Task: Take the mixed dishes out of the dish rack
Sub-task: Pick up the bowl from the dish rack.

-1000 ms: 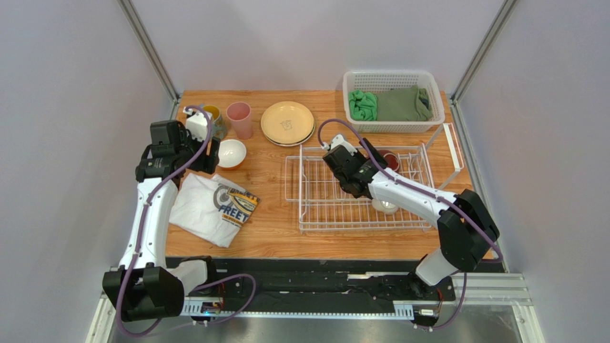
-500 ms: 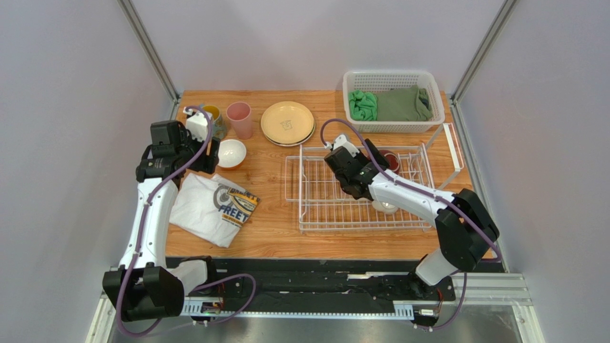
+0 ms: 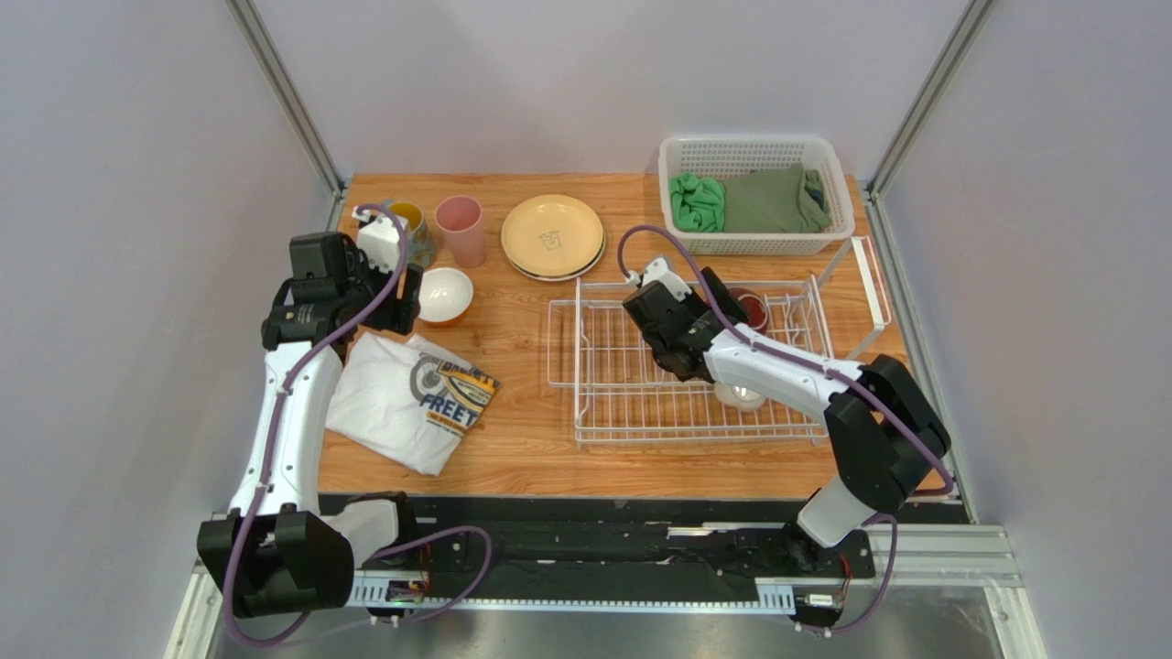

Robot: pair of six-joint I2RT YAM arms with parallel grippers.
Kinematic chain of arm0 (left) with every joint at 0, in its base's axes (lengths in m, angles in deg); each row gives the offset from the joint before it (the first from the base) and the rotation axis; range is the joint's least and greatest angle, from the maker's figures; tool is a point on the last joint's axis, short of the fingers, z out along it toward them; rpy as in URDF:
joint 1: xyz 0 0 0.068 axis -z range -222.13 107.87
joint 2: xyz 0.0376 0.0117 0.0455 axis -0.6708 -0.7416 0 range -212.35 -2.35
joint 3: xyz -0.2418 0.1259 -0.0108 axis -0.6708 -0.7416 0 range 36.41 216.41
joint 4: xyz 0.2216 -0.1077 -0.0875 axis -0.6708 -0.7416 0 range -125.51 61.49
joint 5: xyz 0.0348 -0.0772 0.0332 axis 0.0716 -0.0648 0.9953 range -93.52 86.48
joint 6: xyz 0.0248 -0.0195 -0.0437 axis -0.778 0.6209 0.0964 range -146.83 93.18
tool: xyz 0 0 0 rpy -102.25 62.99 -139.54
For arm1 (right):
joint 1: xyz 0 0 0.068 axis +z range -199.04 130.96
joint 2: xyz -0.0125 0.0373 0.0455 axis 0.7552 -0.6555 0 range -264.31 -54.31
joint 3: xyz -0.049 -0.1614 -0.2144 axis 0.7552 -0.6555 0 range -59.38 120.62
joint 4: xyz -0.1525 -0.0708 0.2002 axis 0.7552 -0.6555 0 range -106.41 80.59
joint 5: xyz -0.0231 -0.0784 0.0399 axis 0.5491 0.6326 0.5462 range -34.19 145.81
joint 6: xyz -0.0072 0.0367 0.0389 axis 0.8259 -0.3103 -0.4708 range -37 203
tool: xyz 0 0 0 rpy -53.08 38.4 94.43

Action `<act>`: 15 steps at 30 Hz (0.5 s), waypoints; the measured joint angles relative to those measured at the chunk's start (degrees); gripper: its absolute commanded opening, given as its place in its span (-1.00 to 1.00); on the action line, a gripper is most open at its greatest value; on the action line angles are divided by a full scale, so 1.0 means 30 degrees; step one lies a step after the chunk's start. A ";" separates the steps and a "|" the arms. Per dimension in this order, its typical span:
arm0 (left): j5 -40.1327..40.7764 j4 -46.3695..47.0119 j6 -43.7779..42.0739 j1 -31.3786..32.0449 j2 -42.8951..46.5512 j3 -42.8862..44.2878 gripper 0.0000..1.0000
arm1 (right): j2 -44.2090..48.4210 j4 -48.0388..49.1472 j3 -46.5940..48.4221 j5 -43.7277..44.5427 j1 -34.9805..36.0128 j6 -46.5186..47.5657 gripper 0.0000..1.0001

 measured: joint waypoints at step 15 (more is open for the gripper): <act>0.0095 -0.0007 -0.0095 0.0000 0.0000 0.0000 0.53 | -0.0925 0.1129 -0.0168 0.1151 -0.0044 -0.0146 0.91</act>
